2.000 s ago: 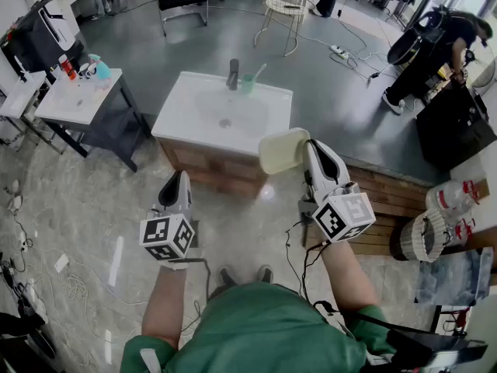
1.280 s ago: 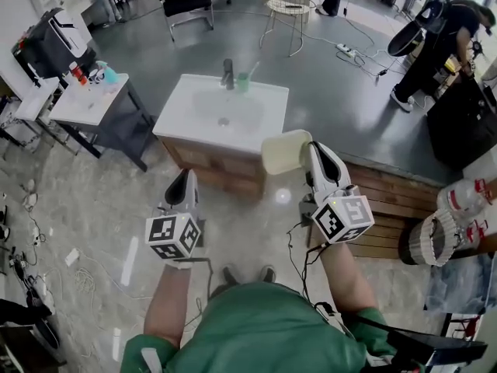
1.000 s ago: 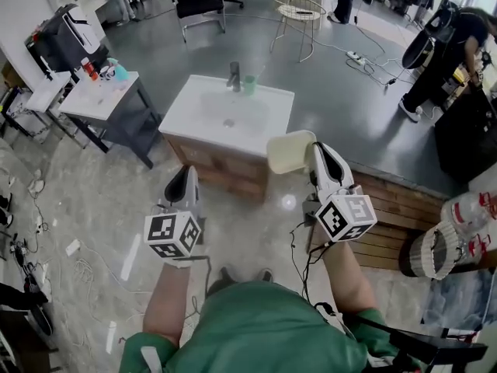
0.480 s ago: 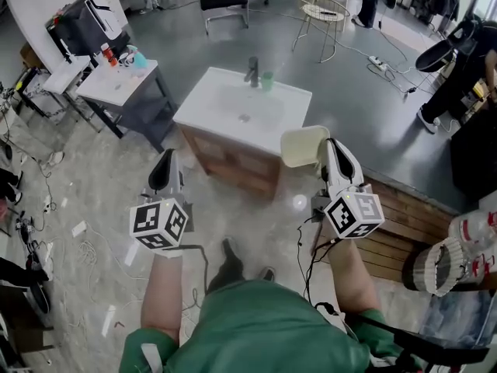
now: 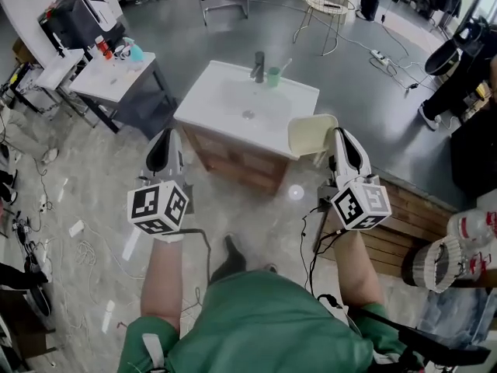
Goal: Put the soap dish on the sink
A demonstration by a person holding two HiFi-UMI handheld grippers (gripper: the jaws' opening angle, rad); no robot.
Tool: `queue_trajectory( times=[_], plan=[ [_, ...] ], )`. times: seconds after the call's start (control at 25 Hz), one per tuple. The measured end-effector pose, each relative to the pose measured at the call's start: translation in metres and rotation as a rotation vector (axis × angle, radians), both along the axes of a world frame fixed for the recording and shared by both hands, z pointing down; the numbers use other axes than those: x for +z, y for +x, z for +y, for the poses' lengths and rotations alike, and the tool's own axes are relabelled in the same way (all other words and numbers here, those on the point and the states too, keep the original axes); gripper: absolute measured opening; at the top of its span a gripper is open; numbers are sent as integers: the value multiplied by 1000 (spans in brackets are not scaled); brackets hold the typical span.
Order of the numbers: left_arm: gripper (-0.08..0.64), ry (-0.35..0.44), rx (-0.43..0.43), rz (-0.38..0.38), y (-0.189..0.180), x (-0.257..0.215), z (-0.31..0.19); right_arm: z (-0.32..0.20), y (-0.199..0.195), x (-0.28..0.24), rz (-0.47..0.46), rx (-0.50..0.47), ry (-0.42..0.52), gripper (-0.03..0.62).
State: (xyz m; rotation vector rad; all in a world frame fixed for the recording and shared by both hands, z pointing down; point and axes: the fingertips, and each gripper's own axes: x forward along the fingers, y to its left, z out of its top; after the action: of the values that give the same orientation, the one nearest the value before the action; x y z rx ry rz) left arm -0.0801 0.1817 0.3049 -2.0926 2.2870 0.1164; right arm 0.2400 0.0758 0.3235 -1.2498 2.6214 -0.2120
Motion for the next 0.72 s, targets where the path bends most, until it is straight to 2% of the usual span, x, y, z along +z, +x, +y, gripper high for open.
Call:
queue_trajectory(
  times=[0.36, 0.52, 0.72],
  plan=[
    [21, 37, 83, 2, -75, -14, -89, -66, -59, -14, 13, 118, 12, 11],
    [21, 49, 105, -6, -104, -12, -114, -89, -81, -14, 12, 166, 4, 11],
    [21, 33, 127, 20, -136, 1, -135, -106, -105, -9, 24, 207, -20, 11]
  ],
)
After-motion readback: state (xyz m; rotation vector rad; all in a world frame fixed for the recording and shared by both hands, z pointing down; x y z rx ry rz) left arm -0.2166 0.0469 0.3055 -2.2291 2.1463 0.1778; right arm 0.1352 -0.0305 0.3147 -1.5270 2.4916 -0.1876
